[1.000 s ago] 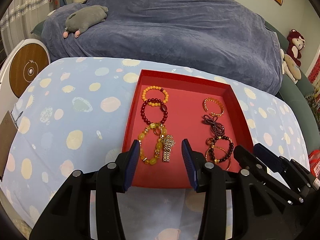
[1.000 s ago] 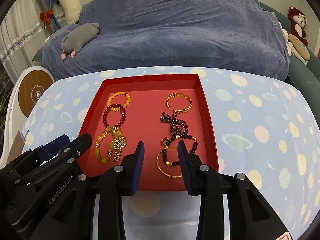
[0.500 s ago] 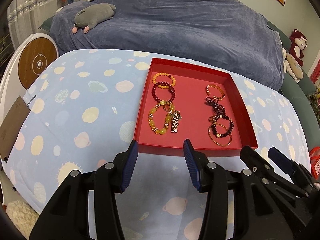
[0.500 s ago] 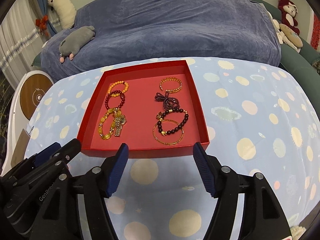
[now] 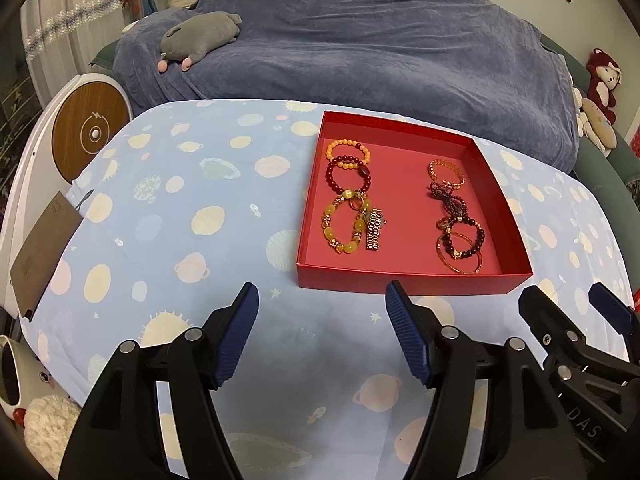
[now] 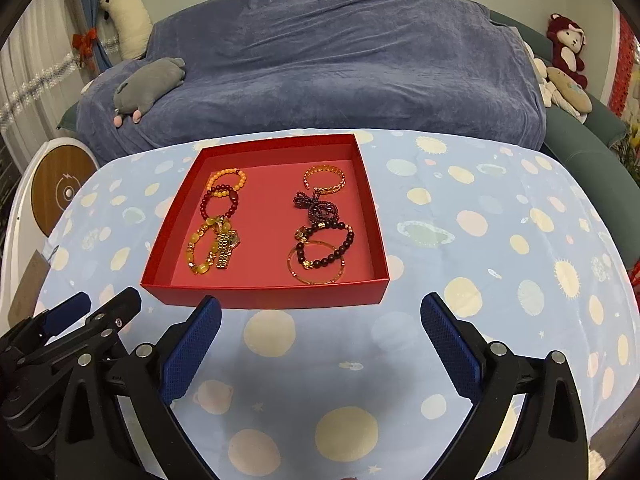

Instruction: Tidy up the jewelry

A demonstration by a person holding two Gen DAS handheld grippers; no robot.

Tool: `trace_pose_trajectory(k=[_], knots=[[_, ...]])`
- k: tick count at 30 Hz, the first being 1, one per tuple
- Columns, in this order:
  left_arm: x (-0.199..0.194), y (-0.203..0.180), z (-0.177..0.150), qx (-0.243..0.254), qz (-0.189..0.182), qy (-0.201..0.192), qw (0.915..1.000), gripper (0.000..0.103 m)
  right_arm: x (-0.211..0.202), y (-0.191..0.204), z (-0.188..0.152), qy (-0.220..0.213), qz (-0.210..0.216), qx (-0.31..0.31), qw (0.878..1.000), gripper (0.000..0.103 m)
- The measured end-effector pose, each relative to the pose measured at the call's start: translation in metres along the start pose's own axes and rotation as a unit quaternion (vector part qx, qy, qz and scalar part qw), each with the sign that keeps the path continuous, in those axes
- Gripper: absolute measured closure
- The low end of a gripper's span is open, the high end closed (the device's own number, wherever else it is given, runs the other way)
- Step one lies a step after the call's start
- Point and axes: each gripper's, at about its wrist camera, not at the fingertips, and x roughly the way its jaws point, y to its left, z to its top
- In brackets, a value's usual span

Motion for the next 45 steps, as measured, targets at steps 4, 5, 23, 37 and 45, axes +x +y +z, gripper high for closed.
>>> trace_pose_trajectory(k=[4, 5, 23, 37, 45], knots=[[0.0, 0.001, -0.001, -0.005, 0.005, -0.001, 1.0, 0.035, 0.002, -0.002, -0.004, 0.007, -0.005, 0.003, 1.0, 0.007], [-0.001, 0.001, -0.002, -0.006, 0.007, -0.003, 0.9999, 0.033, 0.002, -0.002, -0.005, 0.007, -0.005, 0.004, 1.0, 0.007], [0.004, 0.009, -0.008, -0.019, 0.024, 0.0, 0.9995, 0.007, 0.007, -0.009, -0.013, 0.015, -0.002, 0.013, 1.0, 0.007], [0.004, 0.005, -0.008, -0.008, 0.027, -0.007, 0.9996, 0.007, 0.008, -0.012, -0.016, 0.017, -0.003, 0.014, 1.0, 0.007], [0.004, 0.004, -0.01, -0.01, 0.028, -0.003, 0.9996, 0.007, 0.009, -0.013, -0.017, 0.017, -0.004, 0.014, 1.0, 0.007]])
